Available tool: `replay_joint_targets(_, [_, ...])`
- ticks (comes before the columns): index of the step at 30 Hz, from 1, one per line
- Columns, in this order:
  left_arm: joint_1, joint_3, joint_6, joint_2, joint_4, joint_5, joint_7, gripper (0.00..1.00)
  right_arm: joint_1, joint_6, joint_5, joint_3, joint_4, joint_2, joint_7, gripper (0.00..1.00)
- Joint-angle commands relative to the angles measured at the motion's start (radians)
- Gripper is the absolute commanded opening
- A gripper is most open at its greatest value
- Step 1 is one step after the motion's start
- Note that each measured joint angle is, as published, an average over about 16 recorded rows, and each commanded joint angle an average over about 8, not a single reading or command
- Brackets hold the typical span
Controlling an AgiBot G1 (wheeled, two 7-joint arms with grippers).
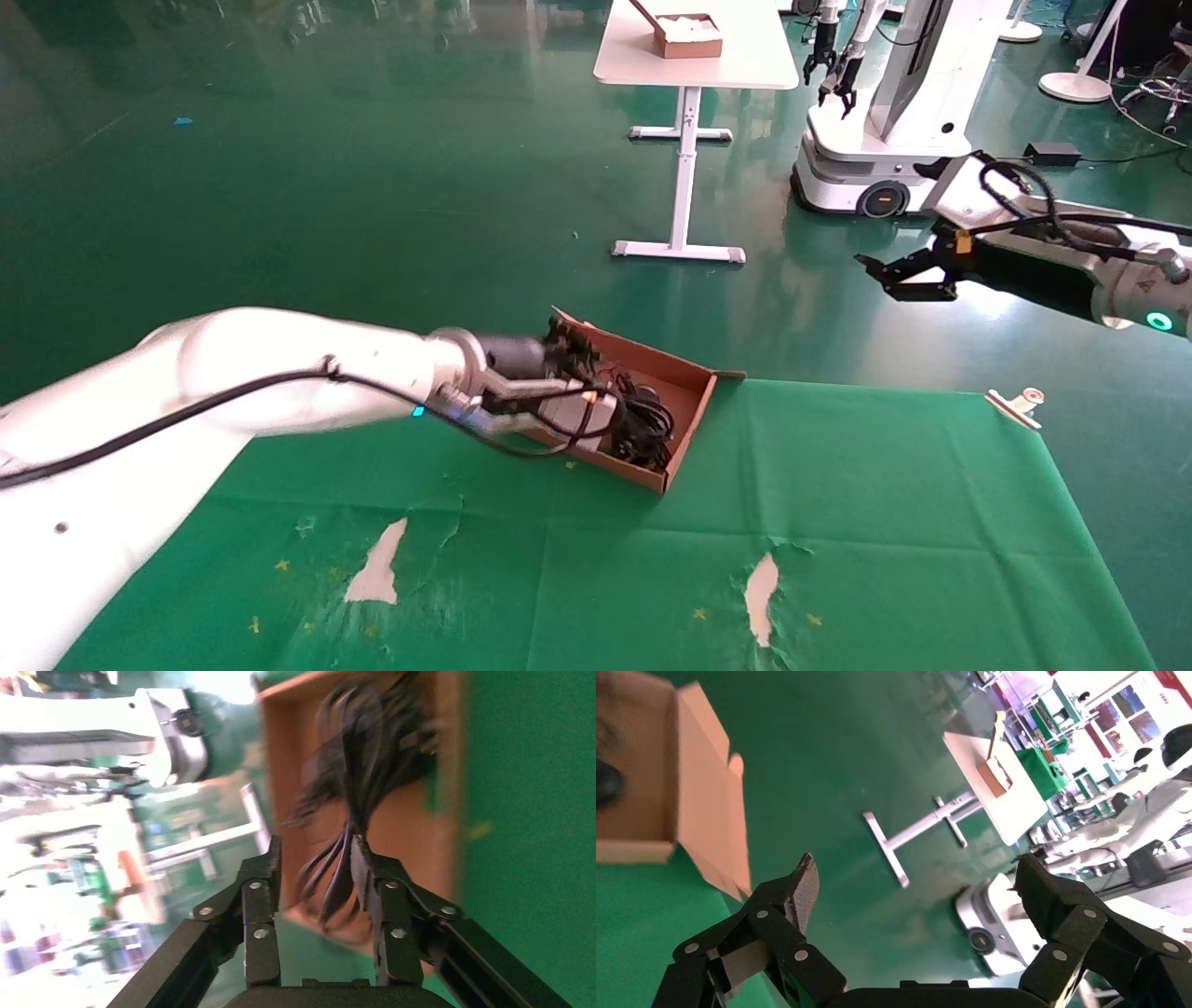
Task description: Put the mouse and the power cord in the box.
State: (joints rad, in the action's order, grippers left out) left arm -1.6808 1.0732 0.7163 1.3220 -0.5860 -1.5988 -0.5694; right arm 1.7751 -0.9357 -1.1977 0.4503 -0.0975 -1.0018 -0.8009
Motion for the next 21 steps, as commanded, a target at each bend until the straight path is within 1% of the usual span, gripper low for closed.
replay_joint_targets(1, [0.015,-0.019,0.019,-0.018,-0.018,0.021,0.019,1.0,-0.01,-0.007,0.006,-0.002,-0.016,0.005,0.014,1.0])
replay_joint_targets(21, [0.233,-0.305,0.3,-0.274,-0.269,0.334,0.292,1.0,-0.256,-0.204,0.17,-0.062,-0.433,0.142,0.361,1.0])
